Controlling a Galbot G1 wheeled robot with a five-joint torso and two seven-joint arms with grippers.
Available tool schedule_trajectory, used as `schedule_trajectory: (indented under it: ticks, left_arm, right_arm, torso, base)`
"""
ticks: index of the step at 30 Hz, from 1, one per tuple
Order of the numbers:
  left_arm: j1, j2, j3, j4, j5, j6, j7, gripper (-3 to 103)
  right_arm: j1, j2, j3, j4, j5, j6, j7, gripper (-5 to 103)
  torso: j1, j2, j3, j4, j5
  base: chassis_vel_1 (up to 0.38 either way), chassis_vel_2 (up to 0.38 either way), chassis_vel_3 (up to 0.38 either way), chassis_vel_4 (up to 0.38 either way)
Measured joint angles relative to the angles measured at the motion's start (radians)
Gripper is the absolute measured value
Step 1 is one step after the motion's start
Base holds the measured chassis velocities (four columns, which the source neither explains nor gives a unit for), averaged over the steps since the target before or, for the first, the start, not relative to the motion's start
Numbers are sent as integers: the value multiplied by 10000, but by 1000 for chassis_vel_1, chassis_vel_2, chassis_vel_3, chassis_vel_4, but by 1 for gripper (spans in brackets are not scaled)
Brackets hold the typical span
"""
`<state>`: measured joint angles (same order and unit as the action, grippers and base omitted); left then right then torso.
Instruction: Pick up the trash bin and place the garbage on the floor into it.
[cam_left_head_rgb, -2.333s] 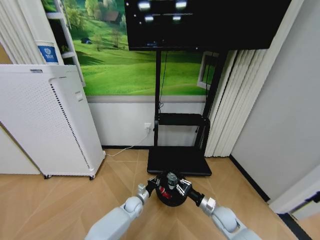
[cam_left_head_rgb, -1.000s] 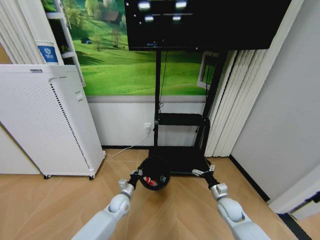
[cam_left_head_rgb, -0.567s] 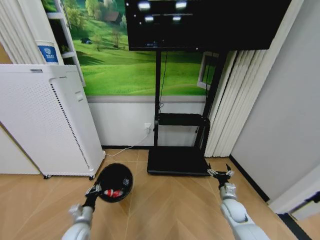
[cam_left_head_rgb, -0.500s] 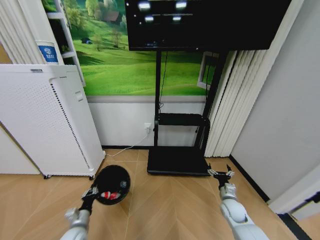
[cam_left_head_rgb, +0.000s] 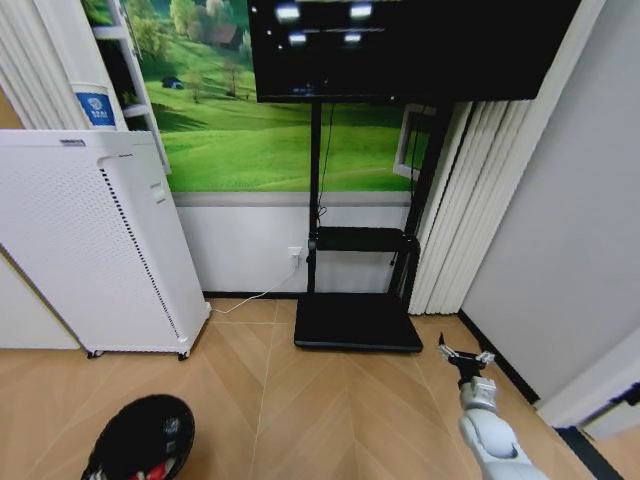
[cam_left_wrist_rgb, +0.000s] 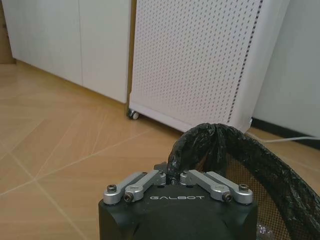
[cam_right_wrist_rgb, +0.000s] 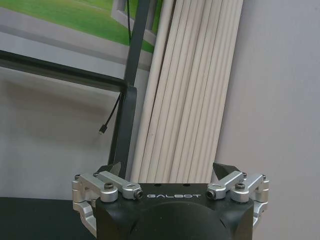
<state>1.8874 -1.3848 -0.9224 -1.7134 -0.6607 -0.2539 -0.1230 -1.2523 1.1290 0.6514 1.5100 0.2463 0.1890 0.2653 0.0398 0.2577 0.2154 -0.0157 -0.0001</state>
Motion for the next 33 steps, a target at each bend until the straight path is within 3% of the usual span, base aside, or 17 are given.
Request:
schedule_trajectory:
  ticks: [10, 28, 33]
  left_arm:
    - [-115, -373, -69, 715, 241, -79, 282, 6]
    - [444, -783, -788, 379, 124, -471, 198, 6]
    - [378, -893, -911, 439, 227, -519, -133, 6]
  right_arm:
    - [-48, 56, 1, -319, -1, 225, 6, 100]
    - [35, 24, 28, -826, -10, 553, -15, 100]
    - [273, -382, -21, -1101, 108, 651, -17, 100]
  torso:
    - [1, 0, 0, -5, 1]
    - [2, -2, 0, -4, 0]
    - [2, -1, 0, -3, -2]
  base:
    - [0, 0, 0, 0]
    - [0, 0, 0, 0]
    - [0, 0, 0, 0]
